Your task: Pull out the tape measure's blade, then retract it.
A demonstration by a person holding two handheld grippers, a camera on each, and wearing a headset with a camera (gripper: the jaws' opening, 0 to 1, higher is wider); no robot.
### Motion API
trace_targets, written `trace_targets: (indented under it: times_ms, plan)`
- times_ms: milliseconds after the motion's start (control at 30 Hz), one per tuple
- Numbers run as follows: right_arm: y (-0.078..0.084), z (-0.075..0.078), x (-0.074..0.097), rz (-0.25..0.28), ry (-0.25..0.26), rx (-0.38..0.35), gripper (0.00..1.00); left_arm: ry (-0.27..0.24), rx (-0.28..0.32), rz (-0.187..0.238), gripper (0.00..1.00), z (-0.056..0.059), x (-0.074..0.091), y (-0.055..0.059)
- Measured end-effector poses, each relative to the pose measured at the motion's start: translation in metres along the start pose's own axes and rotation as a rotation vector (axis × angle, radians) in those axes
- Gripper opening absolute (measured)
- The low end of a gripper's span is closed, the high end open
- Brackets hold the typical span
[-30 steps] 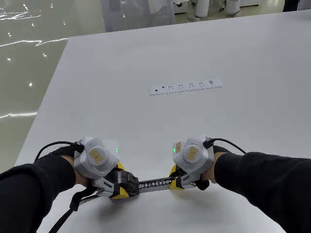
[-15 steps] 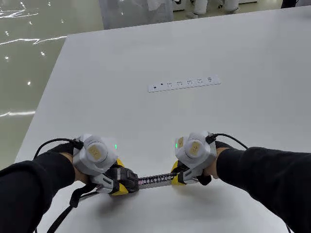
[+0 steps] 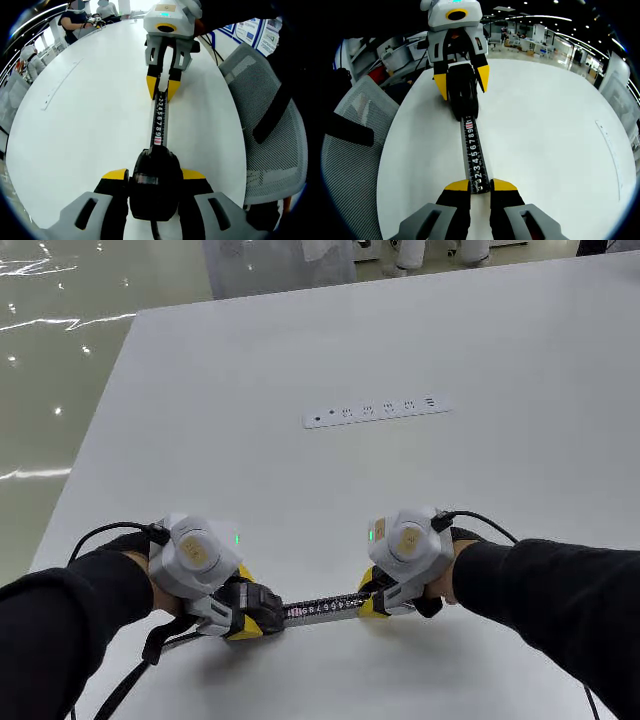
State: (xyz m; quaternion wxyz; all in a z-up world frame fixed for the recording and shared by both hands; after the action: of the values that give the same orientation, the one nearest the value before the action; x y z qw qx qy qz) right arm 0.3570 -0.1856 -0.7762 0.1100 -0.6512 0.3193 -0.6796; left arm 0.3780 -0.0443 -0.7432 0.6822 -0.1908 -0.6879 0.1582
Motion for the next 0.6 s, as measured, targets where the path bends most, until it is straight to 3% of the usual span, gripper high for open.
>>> trace_targets:
  times_ms: [600]
  plan:
    - [0.0057,0.0016,0.0057,-0.006,0.002,0.000,0.09,0.000,0.004,0.000,0.33,-0.0010,0.0001,-0.0003]
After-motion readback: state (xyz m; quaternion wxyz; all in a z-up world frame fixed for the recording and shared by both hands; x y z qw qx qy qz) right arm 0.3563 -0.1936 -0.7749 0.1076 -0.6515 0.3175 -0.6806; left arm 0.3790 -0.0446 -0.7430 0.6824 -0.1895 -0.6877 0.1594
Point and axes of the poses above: the centre of the closed fingertips' face, and the gripper's own axes: x roughly backward along the fingers, z roughly to its right, y roughly out of its underside, the point moved 2 cm from there along x, roughly backward along the fingers, and after that the axes turned 2 degrees about -x, right-handed, at the moved point
